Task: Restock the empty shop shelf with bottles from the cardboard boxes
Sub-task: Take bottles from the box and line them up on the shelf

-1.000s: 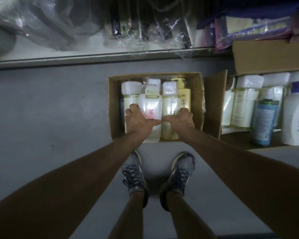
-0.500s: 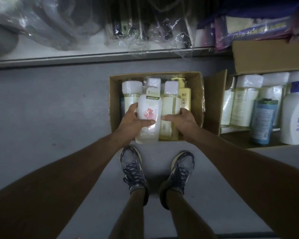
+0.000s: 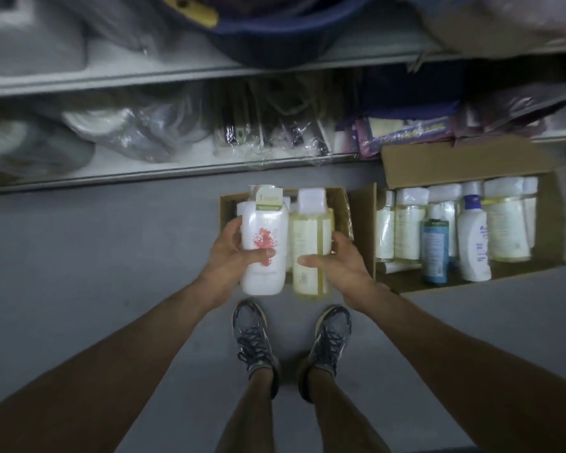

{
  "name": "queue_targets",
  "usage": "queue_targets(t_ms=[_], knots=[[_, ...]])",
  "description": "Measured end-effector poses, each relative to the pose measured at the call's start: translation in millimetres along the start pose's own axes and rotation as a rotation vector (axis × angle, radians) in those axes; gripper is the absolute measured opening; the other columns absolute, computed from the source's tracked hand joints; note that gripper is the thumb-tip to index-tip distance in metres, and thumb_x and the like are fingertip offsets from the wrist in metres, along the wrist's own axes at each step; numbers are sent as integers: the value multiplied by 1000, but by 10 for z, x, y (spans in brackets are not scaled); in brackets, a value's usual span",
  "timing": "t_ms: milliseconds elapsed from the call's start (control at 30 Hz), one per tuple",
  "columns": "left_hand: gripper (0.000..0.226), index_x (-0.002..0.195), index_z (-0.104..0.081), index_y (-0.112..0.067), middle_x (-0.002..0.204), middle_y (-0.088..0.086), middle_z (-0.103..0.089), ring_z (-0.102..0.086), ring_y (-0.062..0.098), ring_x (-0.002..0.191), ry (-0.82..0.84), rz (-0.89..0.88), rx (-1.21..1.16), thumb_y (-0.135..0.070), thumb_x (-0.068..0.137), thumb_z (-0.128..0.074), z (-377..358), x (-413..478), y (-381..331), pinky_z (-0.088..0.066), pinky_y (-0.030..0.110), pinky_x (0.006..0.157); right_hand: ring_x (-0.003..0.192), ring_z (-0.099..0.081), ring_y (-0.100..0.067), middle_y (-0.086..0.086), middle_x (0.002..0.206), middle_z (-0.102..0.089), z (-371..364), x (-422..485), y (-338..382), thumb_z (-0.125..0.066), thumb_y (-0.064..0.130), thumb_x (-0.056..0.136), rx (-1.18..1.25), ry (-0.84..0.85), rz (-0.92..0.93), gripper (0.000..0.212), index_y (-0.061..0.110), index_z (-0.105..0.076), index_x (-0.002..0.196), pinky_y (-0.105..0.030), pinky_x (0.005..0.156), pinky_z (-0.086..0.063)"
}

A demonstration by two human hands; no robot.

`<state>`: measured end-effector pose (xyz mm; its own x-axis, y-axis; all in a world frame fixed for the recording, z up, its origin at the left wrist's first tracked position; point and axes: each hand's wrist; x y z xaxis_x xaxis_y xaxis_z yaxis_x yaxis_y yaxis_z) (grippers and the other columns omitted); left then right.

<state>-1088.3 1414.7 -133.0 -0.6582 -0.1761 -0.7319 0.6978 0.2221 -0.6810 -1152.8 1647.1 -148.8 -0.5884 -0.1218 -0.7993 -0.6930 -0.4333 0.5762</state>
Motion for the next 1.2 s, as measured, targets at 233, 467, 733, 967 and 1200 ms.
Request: queue_targets(t_ms=[233, 467, 733, 967, 1200], knots=[[93, 139, -58, -58, 124, -3, -77, -76, 18, 111, 76, -203, -7, 3, 77, -91, 25, -1055, -1124, -65, 33, 77, 118, -70, -7, 14, 128, -72, 299, -1252, 970, -97, 29, 72, 114, 18, 248, 99, 46, -42, 153, -39, 95, -61], [104, 144, -51, -64, 123, 0, -77, -75, 22, 114, 1, -318, -48, -17, 64, -99, -62, -2289, -2176, -65, 47, 88, 113, -71, 0, 24, 126, -72, 598, -2563, 1921, -97, 36, 67, 148, -1, 414, 102, 64, -39, 147, -31, 86, -65], [110, 144, -48, -67, 129, -3, -77, -75, 23, 116, -70, -516, -67, -30, 57, -104, -50, -3353, -3112, -65, 48, 90, 107, -74, -2, 25, 121, -73, 925, -3645, 2814, -96, 31, 69, 114, -87, 616, 102, 64, -37, 146, -19, 74, -62], [109, 150, -47, -58, 131, 1, -75, -76, 27, 114, -75, -730, -27, -23, 64, -103, 109, -4083, -4026, -66, 46, 84, 103, -72, 5, 34, 117, -69, 1156, -4439, 3656, -97, 28, 68, 88, -83, 829, 101, 79, -37, 131, -16, 70, -59], [110, 147, -45, -57, 121, 4, -79, -79, 29, 107, -153, -935, 19, -24, 60, -104, 298, -4742, -5142, -66, 47, 84, 104, -74, 0, 29, 118, -71, 1329, -5284, 4734, -99, 30, 66, 87, -30, 1067, 102, 67, -40, 140, -24, 75, -63]])
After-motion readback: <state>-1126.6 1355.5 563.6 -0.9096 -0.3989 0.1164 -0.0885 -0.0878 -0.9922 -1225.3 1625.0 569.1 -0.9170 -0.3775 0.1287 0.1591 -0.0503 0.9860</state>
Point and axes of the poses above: each hand's wrist, its own x-axis towards the middle knuckle, its own z-axis out of the back of the hand, y = z × x
